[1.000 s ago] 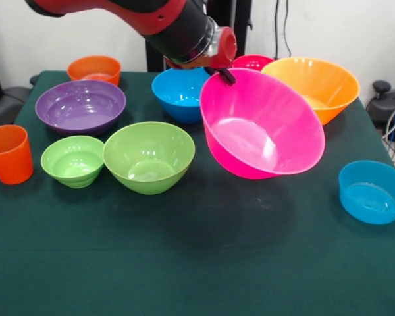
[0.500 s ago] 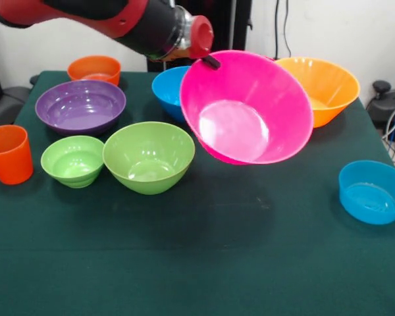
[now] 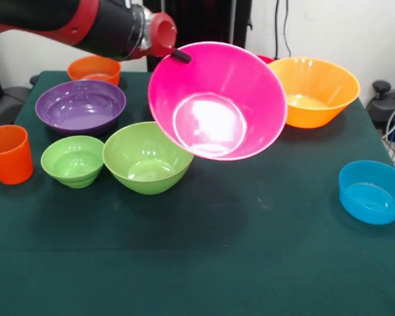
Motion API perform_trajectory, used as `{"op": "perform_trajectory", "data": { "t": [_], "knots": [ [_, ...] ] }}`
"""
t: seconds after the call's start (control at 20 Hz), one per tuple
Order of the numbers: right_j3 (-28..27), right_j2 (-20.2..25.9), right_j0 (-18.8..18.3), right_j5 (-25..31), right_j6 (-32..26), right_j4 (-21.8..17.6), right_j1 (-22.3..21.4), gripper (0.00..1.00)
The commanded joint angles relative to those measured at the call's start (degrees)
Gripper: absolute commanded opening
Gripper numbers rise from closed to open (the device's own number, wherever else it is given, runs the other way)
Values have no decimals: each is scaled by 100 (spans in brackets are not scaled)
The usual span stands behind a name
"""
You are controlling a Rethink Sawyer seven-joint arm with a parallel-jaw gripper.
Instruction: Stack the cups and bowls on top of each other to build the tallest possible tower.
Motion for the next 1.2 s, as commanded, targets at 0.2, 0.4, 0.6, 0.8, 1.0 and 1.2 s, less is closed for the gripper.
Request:
{"op": "perform_trajectory", "data": {
  "t": [0.2,0.4,0.6,0.8,1.0,1.2],
  "knots": [
    [-692,570,-57,474,-1169,-619,487,0],
    [-698,682,-132,503,-1195,-731,501,0],
    [-624,792,-220,500,-1209,-783,467,0],
    [-801,857,-272,769,-1194,-881,564,0],
    [-1120,957,-345,1314,-1287,-1021,649,0],
    [-1376,1084,-441,1786,-1396,-1189,665,0]
  ]
}}
